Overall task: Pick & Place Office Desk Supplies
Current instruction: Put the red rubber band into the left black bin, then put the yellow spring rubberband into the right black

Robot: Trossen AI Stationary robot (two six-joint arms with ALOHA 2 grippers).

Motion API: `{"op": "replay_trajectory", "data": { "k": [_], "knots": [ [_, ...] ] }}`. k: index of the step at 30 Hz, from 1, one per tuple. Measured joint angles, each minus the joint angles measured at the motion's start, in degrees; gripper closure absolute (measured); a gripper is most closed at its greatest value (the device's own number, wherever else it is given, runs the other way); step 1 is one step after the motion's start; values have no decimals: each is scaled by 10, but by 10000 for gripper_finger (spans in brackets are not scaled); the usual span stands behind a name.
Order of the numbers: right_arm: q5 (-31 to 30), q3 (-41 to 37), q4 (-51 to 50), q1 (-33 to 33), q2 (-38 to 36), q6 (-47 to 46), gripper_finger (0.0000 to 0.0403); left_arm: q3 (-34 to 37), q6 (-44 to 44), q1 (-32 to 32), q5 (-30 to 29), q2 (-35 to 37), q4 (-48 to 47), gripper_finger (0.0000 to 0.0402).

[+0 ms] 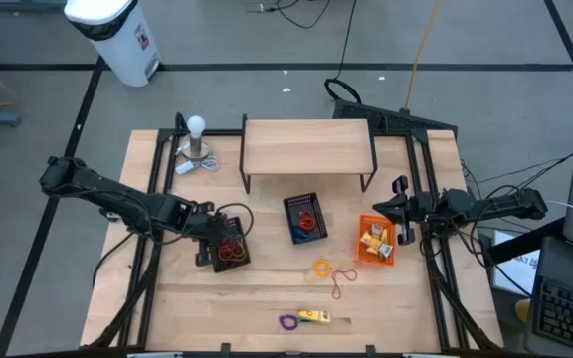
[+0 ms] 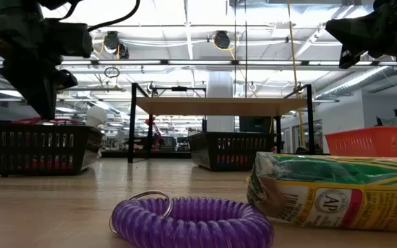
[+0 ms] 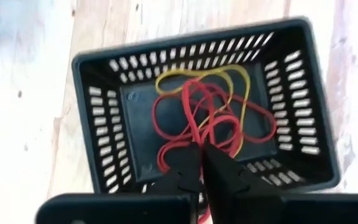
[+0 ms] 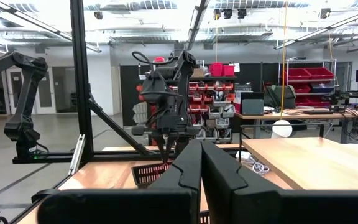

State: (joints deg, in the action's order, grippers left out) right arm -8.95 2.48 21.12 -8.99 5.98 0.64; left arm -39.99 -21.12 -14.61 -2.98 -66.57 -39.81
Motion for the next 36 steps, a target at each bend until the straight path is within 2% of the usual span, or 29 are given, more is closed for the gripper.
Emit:
{"op": "replay_trajectory", "data": {
  "k": [5,18,23,25,28,32,36],
  "knots": [
    [0,0,0,0,0,0,403,0,-3,0,2,0,10,347],
    [0,0,0,0,0,0,403,0,-31,11,18,0,21,190],
    [0,0,0,0,0,0,403,-37,32,11,41,0,18,157],
    [0,0,0,0,0,0,403,-63,74,5,43,3,18,155],
    [0,0,0,0,0,0,403,-103,132,-13,11,36,29,168],
    [0,0,0,0,0,0,403,-130,203,-29,-36,99,82,205],
    [0,0,0,0,0,0,403,-132,237,-35,-120,183,95,250]
  ]
}}
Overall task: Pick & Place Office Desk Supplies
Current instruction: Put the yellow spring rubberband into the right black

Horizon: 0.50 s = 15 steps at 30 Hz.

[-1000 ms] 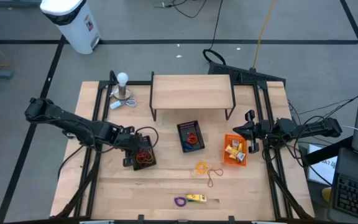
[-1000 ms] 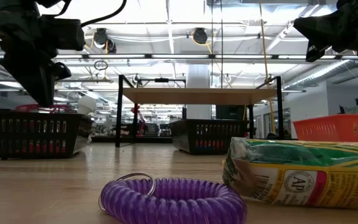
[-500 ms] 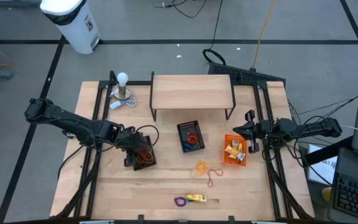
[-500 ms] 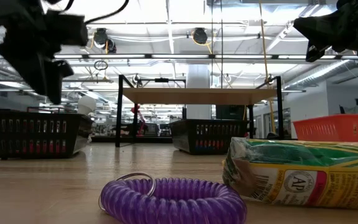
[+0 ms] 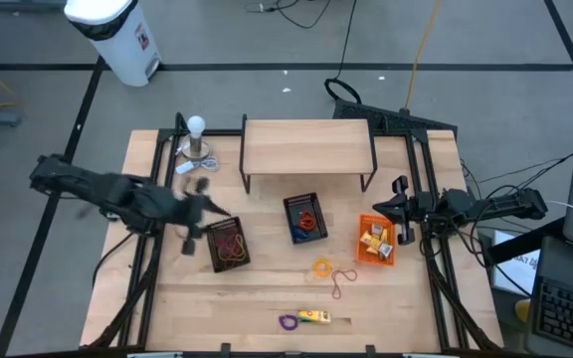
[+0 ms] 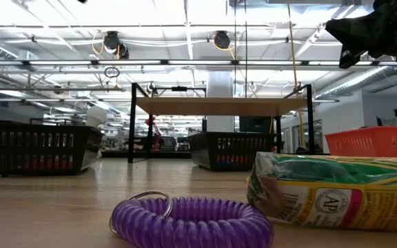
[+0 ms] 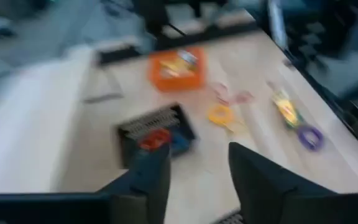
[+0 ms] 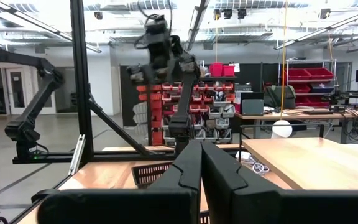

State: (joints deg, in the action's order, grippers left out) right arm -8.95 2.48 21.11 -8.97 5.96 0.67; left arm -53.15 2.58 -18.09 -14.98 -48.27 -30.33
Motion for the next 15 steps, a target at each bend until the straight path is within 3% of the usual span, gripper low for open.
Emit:
{"op": "replay_trajectory", "data": {
  "k": [4,12,15],
  "knots": [
    [0,0,-1,0,1,1,403,0,-41,15,-68,73,-37,295],
    [0,0,-1,0,1,4,403,74,5,11,-67,198,-2,388],
    [0,0,-1,0,1,4,403,123,16,11,-66,246,50,394]
  ]
}}
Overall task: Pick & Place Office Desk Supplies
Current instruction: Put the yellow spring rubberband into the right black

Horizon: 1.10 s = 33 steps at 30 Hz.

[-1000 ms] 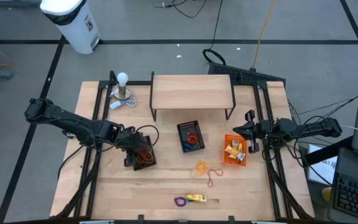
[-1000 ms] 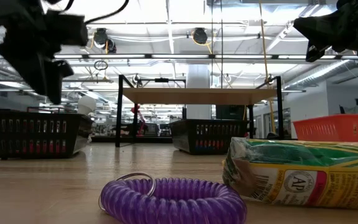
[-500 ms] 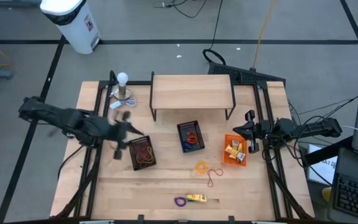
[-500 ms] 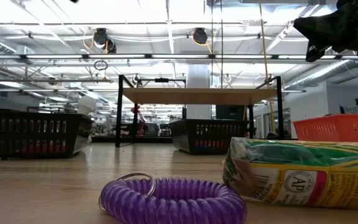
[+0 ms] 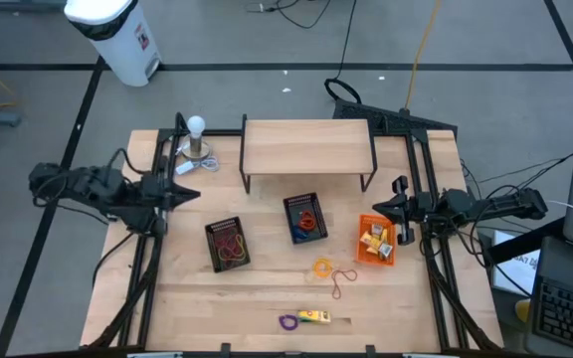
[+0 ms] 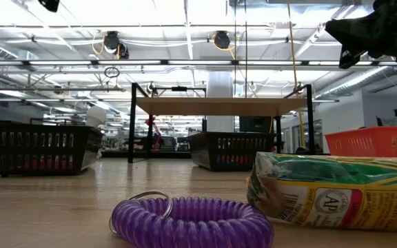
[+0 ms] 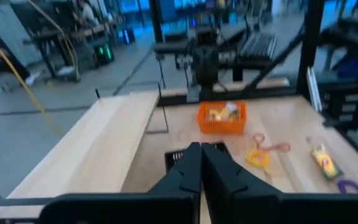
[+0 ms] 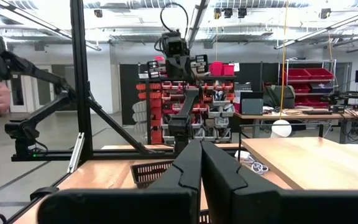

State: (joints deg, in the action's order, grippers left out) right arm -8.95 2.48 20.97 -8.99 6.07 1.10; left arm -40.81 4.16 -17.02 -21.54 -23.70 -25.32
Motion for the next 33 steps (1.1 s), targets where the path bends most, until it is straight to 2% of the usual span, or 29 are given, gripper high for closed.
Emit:
{"op": "replay_trajectory", "data": {
  "k": [4,9,14,18,24,26,30,33],
  "knots": [
    [0,0,0,0,0,0,403,66,2,0,5,57,61,390],
    [0,0,0,0,0,0,403,148,-24,8,1,120,63,397],
    [0,0,0,0,0,0,403,227,3,13,66,185,148,399],
    [0,0,0,0,0,-3,403,262,12,13,48,228,164,399],
    [-1,0,2,0,0,4,403,283,-47,34,-4,233,163,396],
    [-2,0,5,0,1,10,403,293,-58,42,11,234,160,399],
    [-2,0,6,0,3,11,403,307,-52,50,76,234,173,397],
    [-2,0,6,0,3,11,403,328,-52,50,83,233,179,397]
  ]
}}
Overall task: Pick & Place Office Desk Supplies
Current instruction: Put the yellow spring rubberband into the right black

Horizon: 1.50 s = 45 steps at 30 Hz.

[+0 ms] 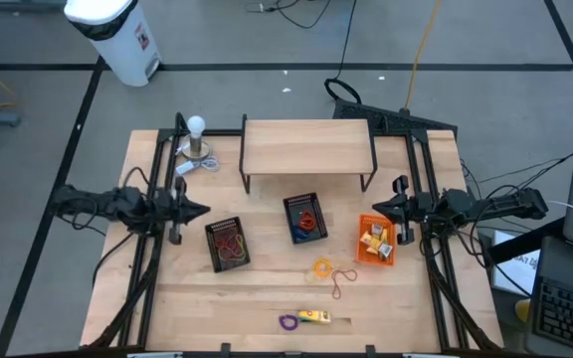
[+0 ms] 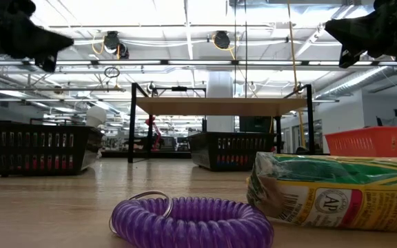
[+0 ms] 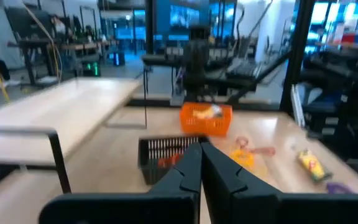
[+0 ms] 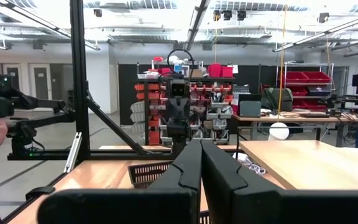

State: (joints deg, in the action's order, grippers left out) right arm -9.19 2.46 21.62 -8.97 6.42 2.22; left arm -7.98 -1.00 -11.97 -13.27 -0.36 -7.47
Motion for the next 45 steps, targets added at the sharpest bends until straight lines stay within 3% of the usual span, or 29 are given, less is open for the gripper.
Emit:
{"op": "replay_trajectory", "data": {
  "k": [13,19,23,34,40,45],
  "knots": [
    [0,0,-9,0,0,2,403,53,-14,0,2,-1,51,399],
    [-1,0,-14,0,0,12,403,55,-6,0,1,-3,55,395],
    [-45,0,-14,0,1,-1,403,55,-8,0,2,-8,55,398],
    [-43,0,25,0,29,0,401,55,-27,0,3,-34,53,398],
    [-45,1,43,0,51,0,402,55,-54,0,-7,-60,54,386],
    [-46,56,7,-11,117,7,402,56,-67,0,-37,-76,61,385]
  ]
}}
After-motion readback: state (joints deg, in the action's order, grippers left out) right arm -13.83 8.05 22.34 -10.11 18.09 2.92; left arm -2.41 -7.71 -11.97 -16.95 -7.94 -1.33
